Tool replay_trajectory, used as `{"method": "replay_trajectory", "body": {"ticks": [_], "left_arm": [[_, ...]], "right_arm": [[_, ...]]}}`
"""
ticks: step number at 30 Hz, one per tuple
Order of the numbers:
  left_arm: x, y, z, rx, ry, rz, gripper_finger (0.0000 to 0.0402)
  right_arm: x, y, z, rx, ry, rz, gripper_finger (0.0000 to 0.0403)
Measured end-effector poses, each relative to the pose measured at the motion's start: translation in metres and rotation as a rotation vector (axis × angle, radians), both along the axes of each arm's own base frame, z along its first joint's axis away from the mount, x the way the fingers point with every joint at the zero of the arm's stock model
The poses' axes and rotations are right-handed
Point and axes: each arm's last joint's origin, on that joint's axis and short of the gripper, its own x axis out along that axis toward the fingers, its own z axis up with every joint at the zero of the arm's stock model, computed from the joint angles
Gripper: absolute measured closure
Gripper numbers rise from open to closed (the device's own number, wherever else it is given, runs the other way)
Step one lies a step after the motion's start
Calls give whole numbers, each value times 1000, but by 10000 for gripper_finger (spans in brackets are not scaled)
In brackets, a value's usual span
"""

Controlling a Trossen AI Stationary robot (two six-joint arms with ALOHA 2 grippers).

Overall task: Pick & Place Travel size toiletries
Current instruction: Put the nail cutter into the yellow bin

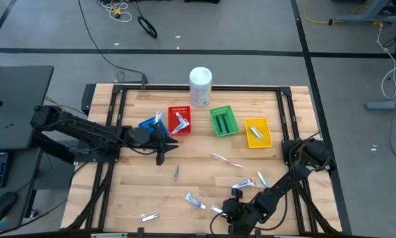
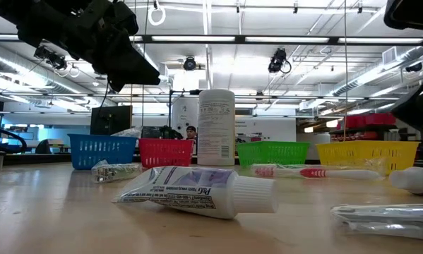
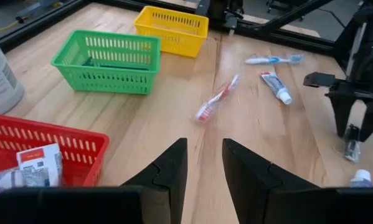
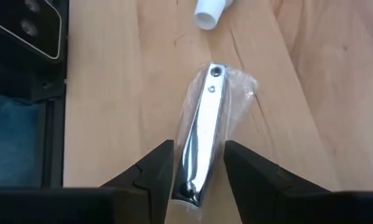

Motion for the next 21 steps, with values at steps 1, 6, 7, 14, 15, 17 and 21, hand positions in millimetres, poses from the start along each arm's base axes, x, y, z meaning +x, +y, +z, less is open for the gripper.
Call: {"method": "replay_trajectory", "body": {"ticks": [1, 6, 7, 14, 15, 17, 21], "left_arm": [[0, 0, 0, 1, 0, 2, 292], [0, 0, 0, 0, -1, 11, 292], [0, 0, 0, 0, -2, 11, 292], [0, 0, 0, 1, -2, 14, 292], [0, 0, 0, 1, -2, 13, 292], [0, 0, 0, 3, -2, 13, 292], [0, 1, 0, 4, -2, 15, 292]], "right_arm": [[-1, -1, -2, -16, 10, 5, 247], [-3, -3, -5, -76, 28, 0, 256], [-3, -4, -6, -78, 30, 1, 262], [-3, -6, -7, -89, 48, 11, 330], [-2, -7, -7, -80, 50, -1, 335], [0, -9, -6, -60, 55, -18, 338], [2, -16, 5, -49, 57, -27, 339]]}}
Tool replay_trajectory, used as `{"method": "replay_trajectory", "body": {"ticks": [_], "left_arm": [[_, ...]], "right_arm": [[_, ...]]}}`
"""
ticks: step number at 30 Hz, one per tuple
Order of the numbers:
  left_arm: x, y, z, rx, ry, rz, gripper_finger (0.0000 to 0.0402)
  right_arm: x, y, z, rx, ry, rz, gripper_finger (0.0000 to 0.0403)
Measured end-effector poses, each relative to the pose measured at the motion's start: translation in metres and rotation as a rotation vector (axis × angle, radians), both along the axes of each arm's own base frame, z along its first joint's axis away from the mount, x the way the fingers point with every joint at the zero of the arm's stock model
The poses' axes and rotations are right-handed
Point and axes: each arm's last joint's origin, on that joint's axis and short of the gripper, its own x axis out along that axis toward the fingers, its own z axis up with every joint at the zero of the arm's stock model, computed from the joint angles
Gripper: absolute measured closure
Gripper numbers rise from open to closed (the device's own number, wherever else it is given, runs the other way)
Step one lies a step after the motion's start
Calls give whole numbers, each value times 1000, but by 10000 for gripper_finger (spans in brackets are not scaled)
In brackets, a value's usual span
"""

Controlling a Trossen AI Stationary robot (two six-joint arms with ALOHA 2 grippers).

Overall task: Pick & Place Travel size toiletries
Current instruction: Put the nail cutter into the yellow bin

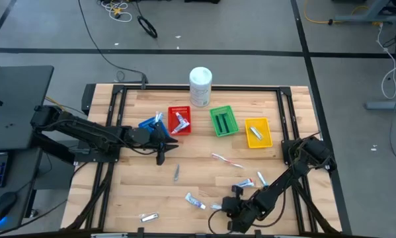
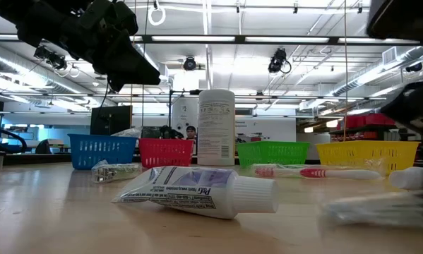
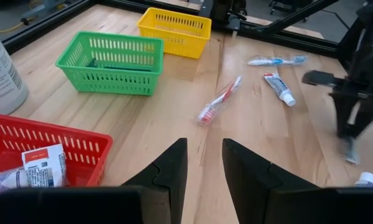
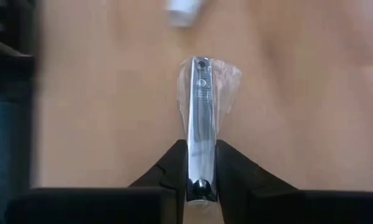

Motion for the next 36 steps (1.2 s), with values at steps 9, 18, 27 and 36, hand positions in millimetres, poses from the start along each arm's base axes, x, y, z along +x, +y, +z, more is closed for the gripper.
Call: {"method": "replay_trajectory", "body": {"ticks": [9, 18, 27, 36], "left_arm": [[0, 3, 0, 34, -6, 77, 292], [2, 3, 7, 158, -58, 31, 292], [4, 3, 14, 266, -100, 30, 292], [4, 4, 15, 313, -101, 38, 292]], "right_arm": [[-12, -56, 66, -200, -19, -209, 341], [-58, -138, 139, -457, 8, -501, 342], [-77, -193, 134, -488, 242, -759, 342], [-91, -233, 86, -356, 465, -873, 343]]}}
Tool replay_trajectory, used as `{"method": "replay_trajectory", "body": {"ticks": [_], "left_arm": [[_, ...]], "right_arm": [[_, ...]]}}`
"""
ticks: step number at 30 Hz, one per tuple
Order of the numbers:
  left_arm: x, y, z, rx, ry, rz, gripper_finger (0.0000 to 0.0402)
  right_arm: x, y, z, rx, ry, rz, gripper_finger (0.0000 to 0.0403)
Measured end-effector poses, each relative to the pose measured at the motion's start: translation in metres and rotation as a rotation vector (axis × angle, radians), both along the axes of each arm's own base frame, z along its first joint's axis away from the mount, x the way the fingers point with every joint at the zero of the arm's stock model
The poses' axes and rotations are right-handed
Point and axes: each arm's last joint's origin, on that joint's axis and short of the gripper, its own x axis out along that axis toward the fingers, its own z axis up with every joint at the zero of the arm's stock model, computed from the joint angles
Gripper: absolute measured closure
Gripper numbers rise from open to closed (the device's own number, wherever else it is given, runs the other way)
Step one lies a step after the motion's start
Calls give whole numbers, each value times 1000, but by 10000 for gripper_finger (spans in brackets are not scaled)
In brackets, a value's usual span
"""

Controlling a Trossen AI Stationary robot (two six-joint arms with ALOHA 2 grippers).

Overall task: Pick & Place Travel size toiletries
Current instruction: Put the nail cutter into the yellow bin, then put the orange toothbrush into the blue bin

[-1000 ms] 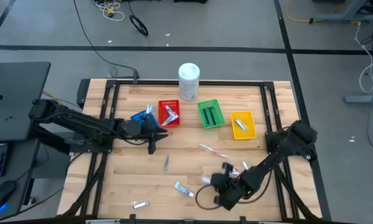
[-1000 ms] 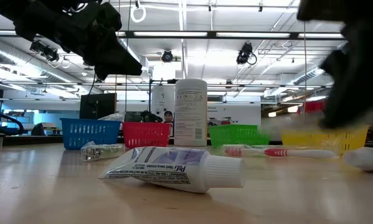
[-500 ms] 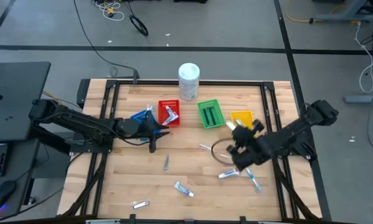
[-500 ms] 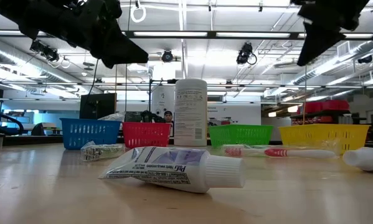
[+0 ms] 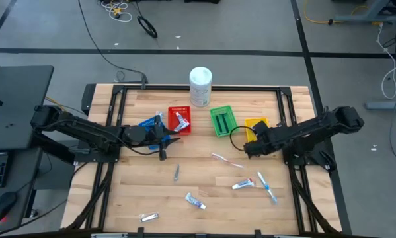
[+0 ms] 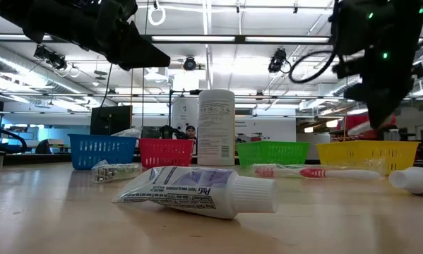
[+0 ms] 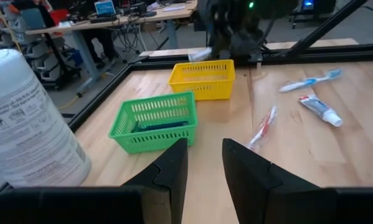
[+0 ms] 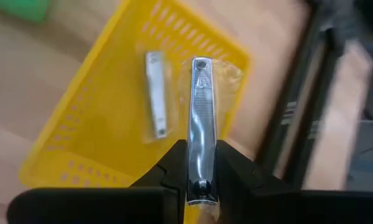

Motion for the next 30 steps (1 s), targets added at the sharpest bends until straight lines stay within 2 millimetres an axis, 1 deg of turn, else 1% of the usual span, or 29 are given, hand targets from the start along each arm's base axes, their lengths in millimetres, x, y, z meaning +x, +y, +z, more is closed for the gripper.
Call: {"method": "replay_trajectory", "body": {"ticks": [4, 8, 12, 16, 20, 24, 26, 30], "left_arm": [[0, 0, 0, 20, 4, -2, 292], [0, 0, 0, 27, 5, -4, 292], [0, 0, 1, 27, -3, -4, 292], [1, 3, 2, 27, -14, 7, 292], [1, 8, 2, 19, -16, 33, 292], [1, 13, 2, -5, -23, 61, 292], [1, 15, 2, -9, -24, 70, 292], [1, 18, 2, -24, -29, 88, 292]], "right_arm": [[1, -10, -20, 92, -16, 12, 343], [-1, -20, -35, 174, -16, 11, 343], [-3, -27, -44, 185, -23, 26, 340], [0, -32, -46, 246, -33, 71, 315], [4, -35, -47, 247, -47, 107, 292], [3, -38, -47, 254, -46, 98, 286], [4, -39, -46, 289, -48, 100, 284], [12, -38, -34, 342, -69, 135, 284]]}}
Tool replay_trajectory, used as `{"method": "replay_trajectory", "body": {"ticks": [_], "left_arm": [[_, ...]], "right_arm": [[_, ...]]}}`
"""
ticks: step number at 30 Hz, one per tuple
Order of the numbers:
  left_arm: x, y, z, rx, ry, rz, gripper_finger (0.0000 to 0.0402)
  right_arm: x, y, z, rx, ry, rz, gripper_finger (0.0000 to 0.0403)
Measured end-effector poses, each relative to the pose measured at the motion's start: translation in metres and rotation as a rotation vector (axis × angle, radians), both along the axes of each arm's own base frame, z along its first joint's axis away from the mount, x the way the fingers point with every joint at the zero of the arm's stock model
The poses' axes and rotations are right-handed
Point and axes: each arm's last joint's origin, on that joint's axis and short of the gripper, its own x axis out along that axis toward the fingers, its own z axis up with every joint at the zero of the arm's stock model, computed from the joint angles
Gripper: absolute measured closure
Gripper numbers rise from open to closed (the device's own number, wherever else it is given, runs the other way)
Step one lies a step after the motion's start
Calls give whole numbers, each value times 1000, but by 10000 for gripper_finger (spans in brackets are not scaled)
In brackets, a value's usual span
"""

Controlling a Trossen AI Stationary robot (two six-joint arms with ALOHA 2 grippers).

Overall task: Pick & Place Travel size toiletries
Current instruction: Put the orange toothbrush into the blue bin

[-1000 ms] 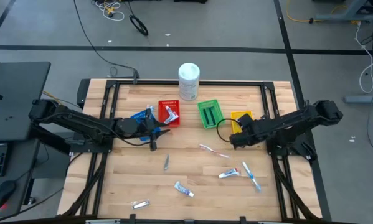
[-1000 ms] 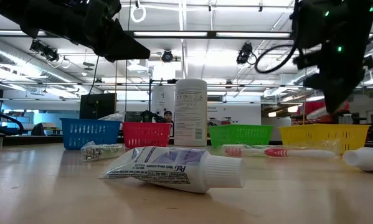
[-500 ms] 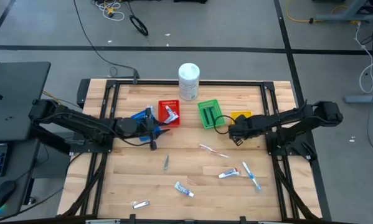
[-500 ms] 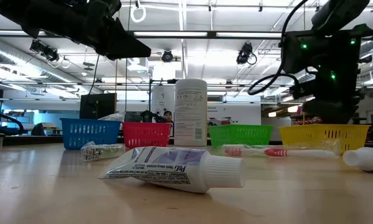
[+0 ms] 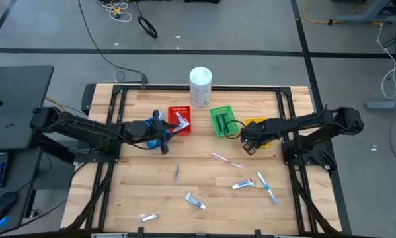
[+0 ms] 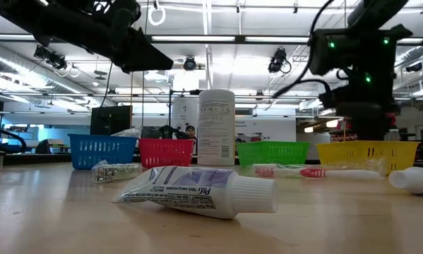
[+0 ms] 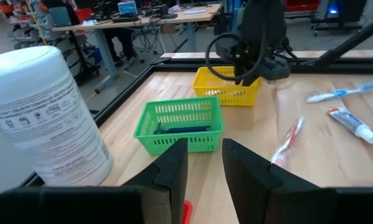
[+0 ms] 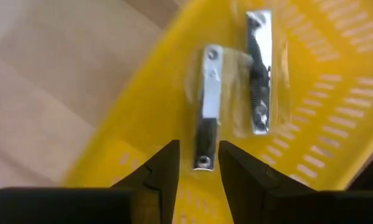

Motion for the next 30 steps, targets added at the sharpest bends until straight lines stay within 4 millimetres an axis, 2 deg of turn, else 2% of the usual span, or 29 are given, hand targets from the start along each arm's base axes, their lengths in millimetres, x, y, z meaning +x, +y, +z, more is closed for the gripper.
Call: {"method": "replay_trajectory", "body": {"ticks": [8, 12, 18, 24, 30], "left_arm": [[0, 5, 0, -78, -29, 39, 292], [0, 5, 0, -112, -42, 46, 292], [0, 5, 0, -159, -60, 56, 292], [0, 5, 0, -191, -71, 63, 292], [0, 5, 0, -195, -69, 64, 292]], "right_arm": [[26, -3, 41, -74, -95, 112, 282], [36, -4, 52, -96, -172, 140, 282], [49, 6, 54, -24, -293, 261, 282], [61, 27, 57, -23, -416, 428, 282], [59, 49, 34, 15, -494, 521, 282]]}}
